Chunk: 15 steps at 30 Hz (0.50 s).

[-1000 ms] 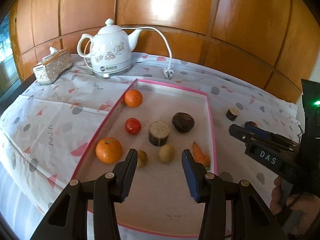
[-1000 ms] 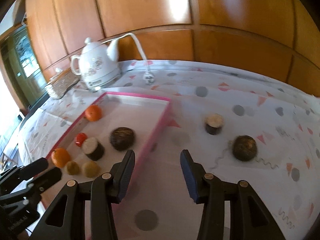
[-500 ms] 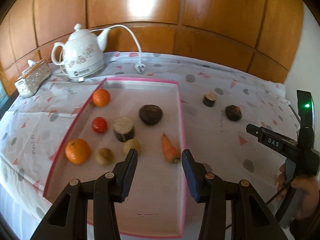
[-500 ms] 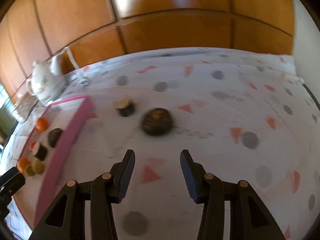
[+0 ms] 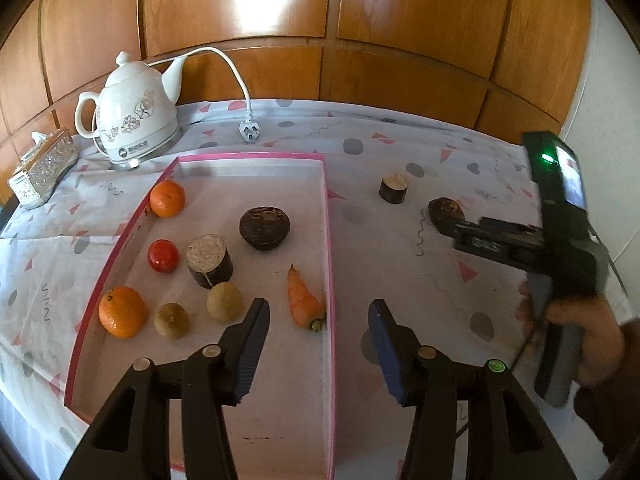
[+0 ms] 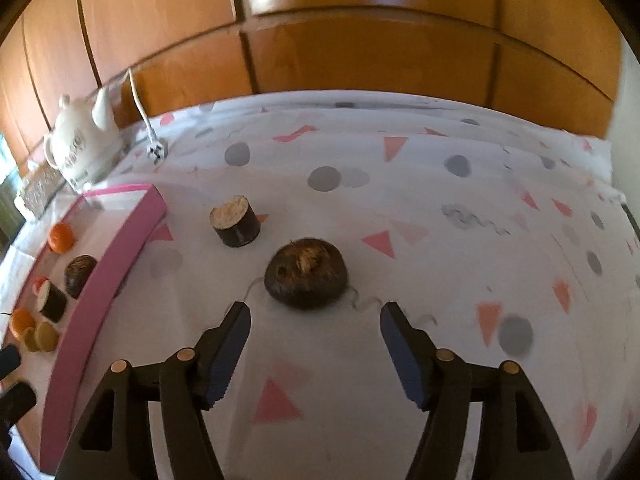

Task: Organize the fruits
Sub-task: 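Grasp the second dark brown root with the right tool, then grasp the wooden log slice with the left tool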

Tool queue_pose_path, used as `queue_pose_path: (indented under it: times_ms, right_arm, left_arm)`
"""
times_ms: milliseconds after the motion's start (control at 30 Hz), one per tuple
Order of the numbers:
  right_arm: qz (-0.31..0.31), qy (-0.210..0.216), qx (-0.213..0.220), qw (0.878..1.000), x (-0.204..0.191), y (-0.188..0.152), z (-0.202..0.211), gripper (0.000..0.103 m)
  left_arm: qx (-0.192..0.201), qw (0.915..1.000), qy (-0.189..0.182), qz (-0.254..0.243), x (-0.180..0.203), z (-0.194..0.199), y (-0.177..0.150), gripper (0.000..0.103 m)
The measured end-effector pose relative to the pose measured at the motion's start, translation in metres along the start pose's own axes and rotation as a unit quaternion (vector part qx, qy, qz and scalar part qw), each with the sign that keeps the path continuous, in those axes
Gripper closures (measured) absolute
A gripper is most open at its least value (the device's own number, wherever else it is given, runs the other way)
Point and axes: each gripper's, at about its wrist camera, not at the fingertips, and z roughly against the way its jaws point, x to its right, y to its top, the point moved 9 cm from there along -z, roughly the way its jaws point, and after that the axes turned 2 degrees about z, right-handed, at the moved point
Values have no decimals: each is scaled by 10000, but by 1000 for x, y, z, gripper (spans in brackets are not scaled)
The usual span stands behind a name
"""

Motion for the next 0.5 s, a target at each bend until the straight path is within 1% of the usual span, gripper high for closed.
queue_pose_path:
  times_ms: [133, 167, 200, 333, 500]
  right_arm:
    - [143, -37, -182, 9997, -8, 10, -21, 35]
    - [175, -37, -217, 9996, -9, 10, -25, 37]
    - [226, -97, -240, 9994, -8, 10, -27, 51]
    - [329, -191, -194, 9991, -2, 6, -20, 52]
    - [298, -496, -200, 9981, 32, -12, -3, 52]
  left_arm:
    - [-20, 10000, -37, -8, 3, -3, 4, 51]
    - [-21, 10000, -43, -13, 4, -4, 4, 51]
    - [-20, 10000, -52, -25, 5, -4, 6, 51]
    - [-31, 9999, -110, -55, 10, -8, 12, 51]
    - [-46, 9996, -201, -185, 28, -18, 25, 51]
